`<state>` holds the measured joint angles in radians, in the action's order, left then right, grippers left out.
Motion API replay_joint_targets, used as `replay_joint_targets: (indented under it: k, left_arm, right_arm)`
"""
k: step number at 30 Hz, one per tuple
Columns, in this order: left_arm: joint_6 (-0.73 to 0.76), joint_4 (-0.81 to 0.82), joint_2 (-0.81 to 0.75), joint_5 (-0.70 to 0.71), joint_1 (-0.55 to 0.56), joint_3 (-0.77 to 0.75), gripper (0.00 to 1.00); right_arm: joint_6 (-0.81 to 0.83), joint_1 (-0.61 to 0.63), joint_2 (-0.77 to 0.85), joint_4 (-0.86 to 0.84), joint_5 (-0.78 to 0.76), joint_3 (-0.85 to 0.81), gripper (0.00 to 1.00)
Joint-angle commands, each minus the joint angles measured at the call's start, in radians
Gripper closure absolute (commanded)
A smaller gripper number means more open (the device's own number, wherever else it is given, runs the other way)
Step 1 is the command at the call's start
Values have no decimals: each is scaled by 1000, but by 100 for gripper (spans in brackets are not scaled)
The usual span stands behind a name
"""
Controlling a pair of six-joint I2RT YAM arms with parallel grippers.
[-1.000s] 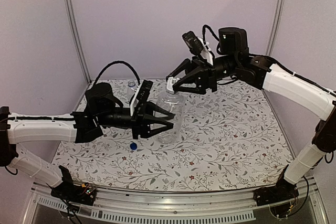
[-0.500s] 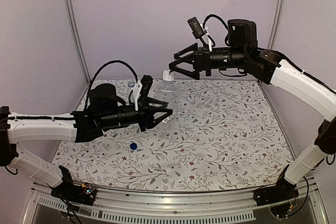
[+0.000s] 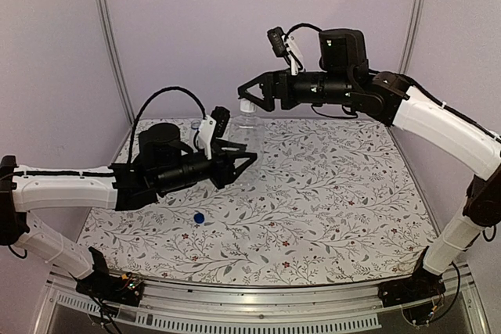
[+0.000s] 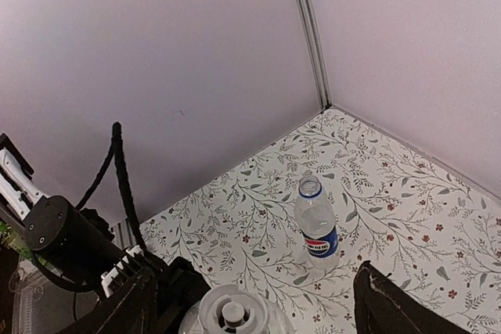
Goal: Unscrew the bottle caps
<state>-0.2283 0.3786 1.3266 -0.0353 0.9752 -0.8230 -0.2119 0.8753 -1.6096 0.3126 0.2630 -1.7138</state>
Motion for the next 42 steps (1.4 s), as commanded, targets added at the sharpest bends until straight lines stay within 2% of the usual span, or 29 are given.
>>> replay_joint_targets:
  k: [1, 9, 12, 17, 23, 27, 30, 33, 39, 42]
  left_arm:
    - [9, 3, 9, 32, 19, -28, 83]
    - [16, -1, 10, 64, 21, -28, 83]
    - [19, -4, 9, 69, 23, -25, 83]
    - [21, -9, 3, 81, 24, -24, 83]
    - [58, -7, -19, 46, 21, -15, 83]
    - [88, -1, -35, -53, 18, -7, 83]
    - [97, 0, -45, -107, 15, -1, 83]
    - [105, 17, -58, -202, 7, 8, 83]
    - [102, 125, -77, -520, -3, 45, 81]
    - [78, 159, -60, -619, -2, 47, 81]
  right_arm:
    - [-26, 16, -41, 36, -62, -33, 18]
    - [-30, 25, -79, 41, -21, -44, 36]
    - [-30, 27, -82, 42, -11, -44, 46]
    - [-23, 27, -82, 38, 22, -41, 68]
    - [27, 25, -53, -4, 85, -2, 100]
    - [89, 12, -30, -18, 114, 17, 100]
    - [123, -11, -14, -44, 231, 35, 100]
    - [174, -41, -1, -70, 387, 56, 100]
    - [317, -57, 16, -82, 759, 87, 100]
    - [355, -59, 9, -81, 893, 85, 98]
